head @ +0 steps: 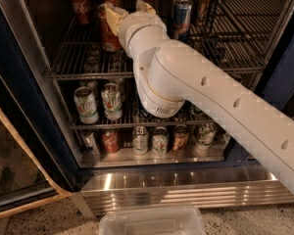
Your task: Pick water bottle from top shelf of fridge
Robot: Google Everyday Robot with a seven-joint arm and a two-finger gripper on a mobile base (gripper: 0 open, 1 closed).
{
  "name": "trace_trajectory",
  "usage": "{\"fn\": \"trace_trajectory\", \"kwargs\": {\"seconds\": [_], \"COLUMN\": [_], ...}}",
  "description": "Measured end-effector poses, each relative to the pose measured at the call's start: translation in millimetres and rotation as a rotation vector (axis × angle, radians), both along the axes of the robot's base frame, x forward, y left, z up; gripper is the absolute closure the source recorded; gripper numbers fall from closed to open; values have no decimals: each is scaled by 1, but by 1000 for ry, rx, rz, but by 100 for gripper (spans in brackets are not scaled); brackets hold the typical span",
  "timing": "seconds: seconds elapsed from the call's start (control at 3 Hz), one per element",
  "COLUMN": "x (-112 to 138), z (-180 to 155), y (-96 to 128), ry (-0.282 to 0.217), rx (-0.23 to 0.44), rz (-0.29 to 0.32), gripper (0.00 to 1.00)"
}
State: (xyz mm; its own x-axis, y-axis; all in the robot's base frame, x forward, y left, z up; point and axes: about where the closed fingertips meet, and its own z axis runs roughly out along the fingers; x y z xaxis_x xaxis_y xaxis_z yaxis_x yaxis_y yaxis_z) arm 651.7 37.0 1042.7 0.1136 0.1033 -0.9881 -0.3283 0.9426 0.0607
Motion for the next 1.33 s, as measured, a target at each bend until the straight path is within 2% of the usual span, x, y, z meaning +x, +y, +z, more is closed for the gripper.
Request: {"fn": "trace_trajectory", "kwargs": {"seconds": [1.0, 1.33], "x": [7, 20], "z": [-18, -21], "y": [-12, -21], "ry": [53, 66], "rx": [-21, -27], "rz": [-98, -122], "gripper": [45, 44]}}
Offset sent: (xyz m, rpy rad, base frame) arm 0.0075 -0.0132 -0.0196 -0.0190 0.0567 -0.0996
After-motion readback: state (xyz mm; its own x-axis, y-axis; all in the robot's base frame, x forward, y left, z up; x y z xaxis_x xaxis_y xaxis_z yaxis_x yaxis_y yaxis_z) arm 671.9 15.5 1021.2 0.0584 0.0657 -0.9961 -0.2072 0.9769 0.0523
